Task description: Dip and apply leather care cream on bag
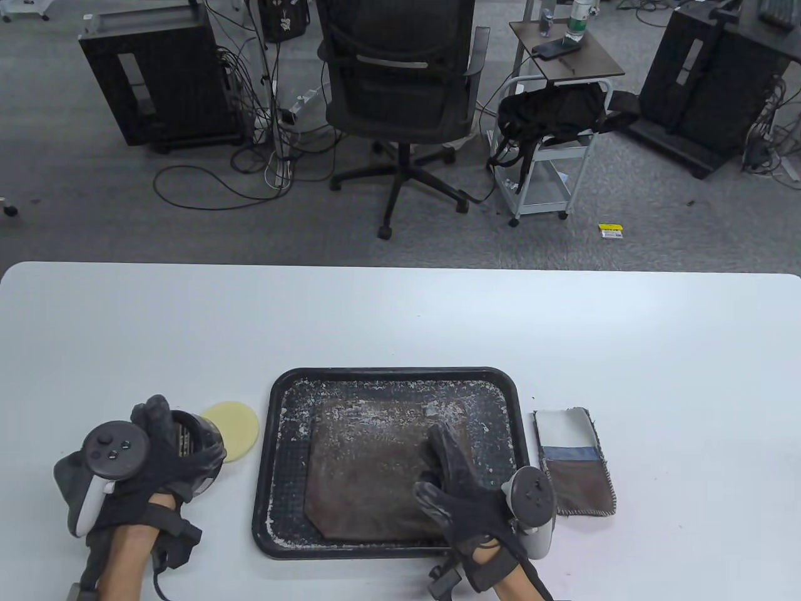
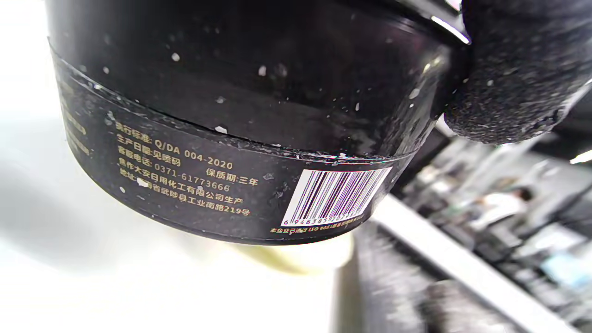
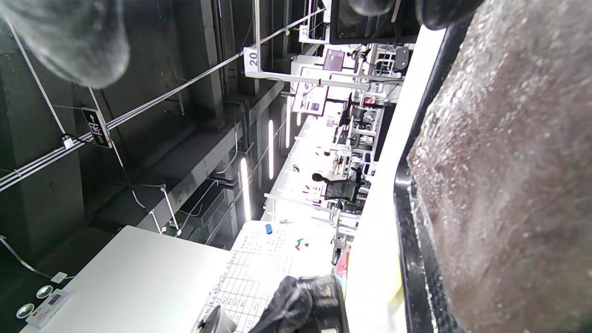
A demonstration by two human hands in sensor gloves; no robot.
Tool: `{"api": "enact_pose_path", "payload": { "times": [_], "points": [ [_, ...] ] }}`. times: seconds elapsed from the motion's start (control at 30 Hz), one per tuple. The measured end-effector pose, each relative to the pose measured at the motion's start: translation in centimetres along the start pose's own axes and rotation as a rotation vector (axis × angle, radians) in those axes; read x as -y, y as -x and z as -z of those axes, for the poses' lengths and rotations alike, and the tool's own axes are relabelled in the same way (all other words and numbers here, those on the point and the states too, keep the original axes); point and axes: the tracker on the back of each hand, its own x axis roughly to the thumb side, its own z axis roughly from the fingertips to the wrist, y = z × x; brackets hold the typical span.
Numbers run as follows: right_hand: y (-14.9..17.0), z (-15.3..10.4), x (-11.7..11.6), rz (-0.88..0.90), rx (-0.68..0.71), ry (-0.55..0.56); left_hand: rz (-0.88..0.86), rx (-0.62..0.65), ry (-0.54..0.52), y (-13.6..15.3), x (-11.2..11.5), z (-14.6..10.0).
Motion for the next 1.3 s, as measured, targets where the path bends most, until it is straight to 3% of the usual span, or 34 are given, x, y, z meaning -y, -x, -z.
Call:
{"api": "enact_pose_path", "payload": {
  "times": [0.13, 0.4, 0.7, 0.87, 1.1, 1.2, 1.3],
  "points": [
    [0.1, 0.0, 0.4, -0.004, -0.003, 0.013, 0.161, -0.14, 0.076, 1.2, 0.7, 0.9],
    [0.2, 0.0, 0.8, -0.046, 0.007, 0.022, 0.263, -0.251, 0.189, 2.4, 2.8, 2.3],
    [0.0, 0.1, 1.7, -0.188, 0.027, 0.047, 0.26, -0.208, 0.205, 1.8, 2.9, 2.0],
    [-0.9, 0.0, 2.8, -0.449, 0.046, 0.066, 0.308, -0.048, 0.061, -1.3, 2.6, 0.6],
    [-1.3, -0.3, 4.2, -1.073, -0.063, -0.043, 0.443, 0.458, -0.103, -8.9, 5.8, -3.6],
    [-0.8, -0.4, 4.6, -1.18, -0.146, -0.083, 0.483, 0.662, -0.049, -11.7, 8.3, -5.8],
    [-0.2, -0.4, 4.9, -1.256, -0.211, -0.113, 0.538, 0.777, 0.083, -13.4, 10.9, -7.2]
  ]
}}
